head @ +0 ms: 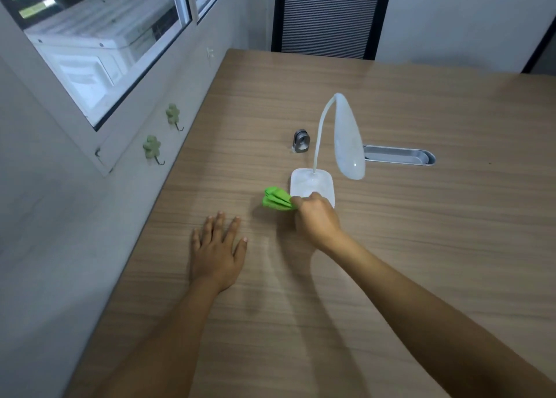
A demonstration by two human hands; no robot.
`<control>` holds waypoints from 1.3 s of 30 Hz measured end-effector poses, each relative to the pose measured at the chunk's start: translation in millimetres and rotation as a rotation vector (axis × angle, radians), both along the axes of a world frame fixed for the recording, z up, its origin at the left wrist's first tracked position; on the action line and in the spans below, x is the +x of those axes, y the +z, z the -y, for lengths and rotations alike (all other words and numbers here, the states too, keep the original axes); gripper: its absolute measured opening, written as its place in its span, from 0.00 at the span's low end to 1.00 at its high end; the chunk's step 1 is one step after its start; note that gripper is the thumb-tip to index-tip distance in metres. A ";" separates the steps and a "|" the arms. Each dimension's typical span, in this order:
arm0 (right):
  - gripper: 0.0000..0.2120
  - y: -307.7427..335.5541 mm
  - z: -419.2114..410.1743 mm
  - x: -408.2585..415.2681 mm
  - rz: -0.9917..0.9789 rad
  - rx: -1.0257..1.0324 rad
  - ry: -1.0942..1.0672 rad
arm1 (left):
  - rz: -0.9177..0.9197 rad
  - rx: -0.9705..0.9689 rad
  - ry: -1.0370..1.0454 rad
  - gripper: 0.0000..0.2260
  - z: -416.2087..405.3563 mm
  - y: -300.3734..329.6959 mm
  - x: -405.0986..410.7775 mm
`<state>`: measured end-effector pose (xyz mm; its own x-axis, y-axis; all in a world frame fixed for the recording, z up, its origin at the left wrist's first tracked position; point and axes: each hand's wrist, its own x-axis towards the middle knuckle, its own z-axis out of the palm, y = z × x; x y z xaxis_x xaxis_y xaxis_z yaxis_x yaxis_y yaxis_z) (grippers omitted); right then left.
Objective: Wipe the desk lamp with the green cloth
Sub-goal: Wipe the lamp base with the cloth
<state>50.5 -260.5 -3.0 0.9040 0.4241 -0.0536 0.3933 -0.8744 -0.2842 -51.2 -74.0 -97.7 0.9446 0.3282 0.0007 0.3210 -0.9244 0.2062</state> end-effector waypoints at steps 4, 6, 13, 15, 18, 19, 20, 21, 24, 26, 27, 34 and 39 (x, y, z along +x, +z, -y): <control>0.15 12.0 33.7 17.3 0.131 0.085 -0.022 | -0.002 0.001 0.005 0.29 0.7 1.1 0.1; 0.16 16.3 51.7 34.9 0.185 0.093 -0.107 | -0.021 0.003 0.004 0.30 0.5 0.9 -0.2; 0.27 -12.6 70.1 48.5 0.033 0.009 0.016 | -0.014 0.020 0.000 0.29 0.9 4.0 -0.9; 0.25 -19.3 78.9 33.6 0.074 -0.038 0.045 | -0.025 0.028 -0.002 0.29 0.5 4.0 -0.5; 0.23 -25.6 101.4 14.0 0.183 0.012 0.088 | -0.035 0.025 -0.001 0.29 0.4 3.9 0.1; 0.22 -25.9 109.1 11.7 0.214 0.038 0.077 | -0.038 0.023 0.000 0.30 0.4 3.9 0.3; 0.23 -25.6 114.8 13.4 0.243 0.071 0.043 | -0.039 0.022 0.001 0.30 0.6 3.8 0.4; 0.24 -24.0 116.8 17.5 0.271 0.111 -0.004 | -0.039 0.023 0.001 0.30 0.9 3.9 0.6; 0.26 -13.6 100.3 35.5 0.331 0.225 -0.200 | -0.042 0.030 0.002 0.29 0.8 3.2 0.6; 0.25 -7.2 79.9 47.5 0.296 0.241 -0.303 | -0.037 0.036 -0.001 0.29 0.0 2.4 0.7; 0.24 -6.4 69.8 51.9 0.264 0.232 -0.317 | -0.038 0.039 -0.003 0.29 -0.3 2.1 0.5; 0.19 -32.0 72.1 51.8 0.097 -0.043 -0.185 | -0.047 0.018 -0.002 0.27 0.0 3.8 0.4; 0.26 -23.0 88.9 58.0 0.158 0.033 -0.429 | -0.046 0.022 0.001 0.29 1.0 3.8 -0.4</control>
